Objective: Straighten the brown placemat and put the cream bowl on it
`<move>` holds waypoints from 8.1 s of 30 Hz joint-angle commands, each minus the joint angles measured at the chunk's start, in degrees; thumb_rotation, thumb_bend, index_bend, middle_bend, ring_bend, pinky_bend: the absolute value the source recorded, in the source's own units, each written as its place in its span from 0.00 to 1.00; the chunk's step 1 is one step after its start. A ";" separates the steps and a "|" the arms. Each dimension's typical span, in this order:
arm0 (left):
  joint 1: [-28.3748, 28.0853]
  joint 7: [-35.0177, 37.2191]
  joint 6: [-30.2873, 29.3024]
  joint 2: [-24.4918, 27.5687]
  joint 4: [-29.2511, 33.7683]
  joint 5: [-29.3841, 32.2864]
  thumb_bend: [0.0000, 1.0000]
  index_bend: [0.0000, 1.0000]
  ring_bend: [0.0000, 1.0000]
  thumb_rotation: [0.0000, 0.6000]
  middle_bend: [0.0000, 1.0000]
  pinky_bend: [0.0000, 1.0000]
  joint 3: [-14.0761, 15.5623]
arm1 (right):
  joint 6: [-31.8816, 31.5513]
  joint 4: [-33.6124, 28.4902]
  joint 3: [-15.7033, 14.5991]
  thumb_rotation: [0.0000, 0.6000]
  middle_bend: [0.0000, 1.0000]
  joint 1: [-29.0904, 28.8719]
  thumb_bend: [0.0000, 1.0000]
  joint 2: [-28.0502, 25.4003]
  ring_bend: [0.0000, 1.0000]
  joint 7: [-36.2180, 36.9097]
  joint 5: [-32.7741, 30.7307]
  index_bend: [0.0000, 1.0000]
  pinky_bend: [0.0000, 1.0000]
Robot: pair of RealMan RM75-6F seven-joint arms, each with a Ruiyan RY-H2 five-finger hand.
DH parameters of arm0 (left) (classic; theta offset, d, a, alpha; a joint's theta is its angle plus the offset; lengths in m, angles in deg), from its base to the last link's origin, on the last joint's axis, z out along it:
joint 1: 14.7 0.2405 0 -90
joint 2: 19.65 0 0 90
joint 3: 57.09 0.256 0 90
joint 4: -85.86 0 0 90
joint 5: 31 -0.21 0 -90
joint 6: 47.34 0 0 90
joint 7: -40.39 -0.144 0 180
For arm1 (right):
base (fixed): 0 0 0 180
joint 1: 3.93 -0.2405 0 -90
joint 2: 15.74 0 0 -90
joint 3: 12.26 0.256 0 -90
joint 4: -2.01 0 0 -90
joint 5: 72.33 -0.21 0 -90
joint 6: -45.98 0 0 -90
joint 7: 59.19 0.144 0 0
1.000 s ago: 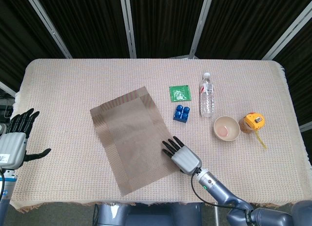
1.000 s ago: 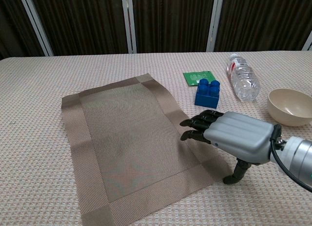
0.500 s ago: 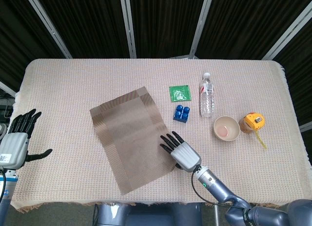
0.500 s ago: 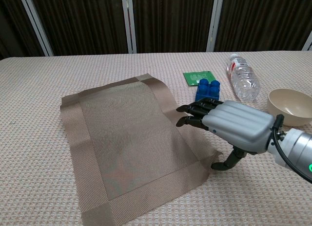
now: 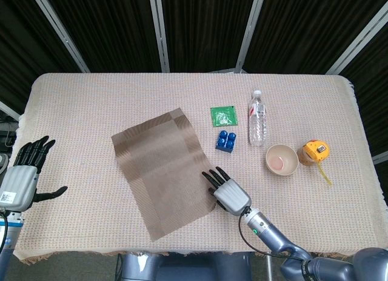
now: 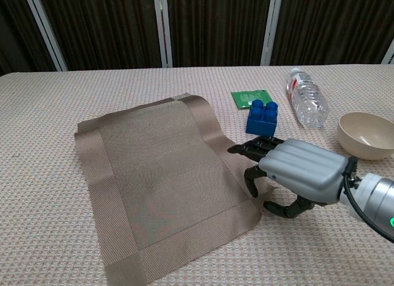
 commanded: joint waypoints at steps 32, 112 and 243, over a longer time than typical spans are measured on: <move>1.13 -2.86 -1.02 -1.15 1.73 -3.68 0.00 0.00 0.00 1.00 0.00 0.00 2.76 | -24.50 5.26 -11.94 1.00 0.13 6.48 0.38 -23.59 0.00 -3.63 20.16 0.78 0.00; -20.44 -0.16 17.26 -40.08 -44.37 -21.96 0.24 0.35 0.00 1.00 0.00 0.00 7.25 | -35.74 -17.68 2.89 1.00 0.00 24.40 0.00 -31.26 0.00 21.75 -5.68 0.00 0.00; -1.32 -11.50 -11.24 -5.14 -0.14 -6.39 0.00 0.00 0.00 1.00 0.00 0.00 4.37 | -4.92 -14.68 4.94 1.00 0.00 13.52 0.00 -26.65 0.00 9.43 -12.95 0.00 0.00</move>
